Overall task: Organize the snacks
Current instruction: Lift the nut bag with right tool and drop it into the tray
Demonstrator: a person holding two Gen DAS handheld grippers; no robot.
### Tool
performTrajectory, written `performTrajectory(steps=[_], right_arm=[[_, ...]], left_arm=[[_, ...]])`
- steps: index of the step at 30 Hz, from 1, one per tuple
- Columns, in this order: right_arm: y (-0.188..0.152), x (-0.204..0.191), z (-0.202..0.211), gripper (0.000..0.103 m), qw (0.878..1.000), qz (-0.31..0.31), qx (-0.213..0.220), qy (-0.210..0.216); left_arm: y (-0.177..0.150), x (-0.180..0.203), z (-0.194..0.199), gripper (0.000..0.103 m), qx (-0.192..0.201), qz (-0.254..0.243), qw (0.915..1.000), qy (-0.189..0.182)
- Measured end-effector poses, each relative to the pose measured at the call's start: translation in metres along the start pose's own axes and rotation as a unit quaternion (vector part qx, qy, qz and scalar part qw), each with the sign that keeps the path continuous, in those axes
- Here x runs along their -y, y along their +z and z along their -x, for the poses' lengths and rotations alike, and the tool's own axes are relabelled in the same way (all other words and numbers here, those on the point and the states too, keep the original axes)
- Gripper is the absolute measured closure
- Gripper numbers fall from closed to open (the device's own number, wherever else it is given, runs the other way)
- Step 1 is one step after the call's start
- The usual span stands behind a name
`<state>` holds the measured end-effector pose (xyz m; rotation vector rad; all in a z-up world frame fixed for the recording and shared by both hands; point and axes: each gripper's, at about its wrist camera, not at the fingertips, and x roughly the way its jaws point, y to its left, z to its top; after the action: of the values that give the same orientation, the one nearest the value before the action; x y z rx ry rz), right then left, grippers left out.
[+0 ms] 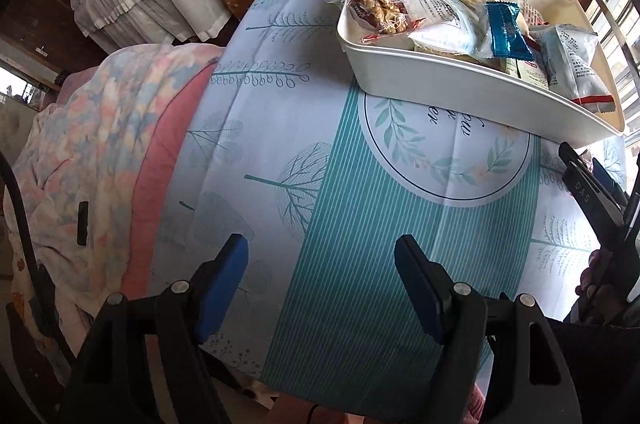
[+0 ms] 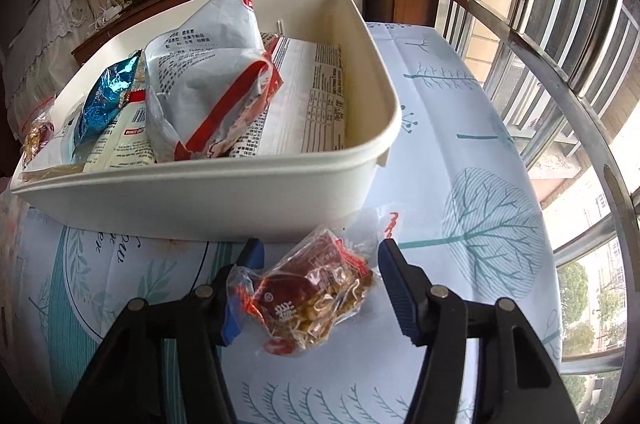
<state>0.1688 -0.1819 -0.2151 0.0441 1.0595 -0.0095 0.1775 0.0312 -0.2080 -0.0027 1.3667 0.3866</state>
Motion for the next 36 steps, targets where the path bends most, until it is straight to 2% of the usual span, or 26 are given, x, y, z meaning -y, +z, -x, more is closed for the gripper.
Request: performTrajectory(steps=[5, 6, 7, 10, 17, 21, 28, 36], right_arm=[[-0.001, 0.004, 0.011, 0.048, 1.000, -0.003, -0.006, 0.006], [-0.002, 0.005, 0.014, 0.050, 1.000, -0.006, -0.006, 0.007], [-0.002, 0.006, 0.018, 0.057, 1.000, -0.007, -0.005, 0.009], [-0.002, 0.007, 0.030, 0.057, 1.000, -0.003, 0.001, 0.006], [0.002, 0.012, 0.060, 0.057, 0.999, -0.006, 0.010, 0.031], [0.015, 0.011, 0.087, 0.057, 0.999, -0.002, 0.037, 0.038], [0.052, -0.007, 0.120, 0.057, 0.992, 0.046, 0.099, 0.056], [0.096, -0.046, 0.114, 0.057, 0.978, 0.108, 0.159, 0.077]], left_arm=[[0.002, 0.000, 0.011, 0.028, 0.018, -0.007, 0.9998, -0.007], [0.002, 0.001, 0.014, 0.028, 0.022, -0.008, 0.9997, -0.008], [0.003, 0.001, 0.017, 0.028, 0.026, -0.009, 0.9996, -0.011], [0.005, 0.002, 0.025, 0.028, 0.039, -0.012, 0.9990, -0.018], [0.009, 0.005, 0.043, 0.028, 0.058, -0.015, 0.9976, -0.034], [0.013, 0.004, 0.052, 0.028, 0.072, -0.009, 0.9965, -0.043], [0.013, -0.005, 0.066, 0.028, 0.093, 0.007, 0.9942, -0.054], [0.005, -0.023, 0.077, 0.028, 0.115, 0.042, 0.9909, -0.055]])
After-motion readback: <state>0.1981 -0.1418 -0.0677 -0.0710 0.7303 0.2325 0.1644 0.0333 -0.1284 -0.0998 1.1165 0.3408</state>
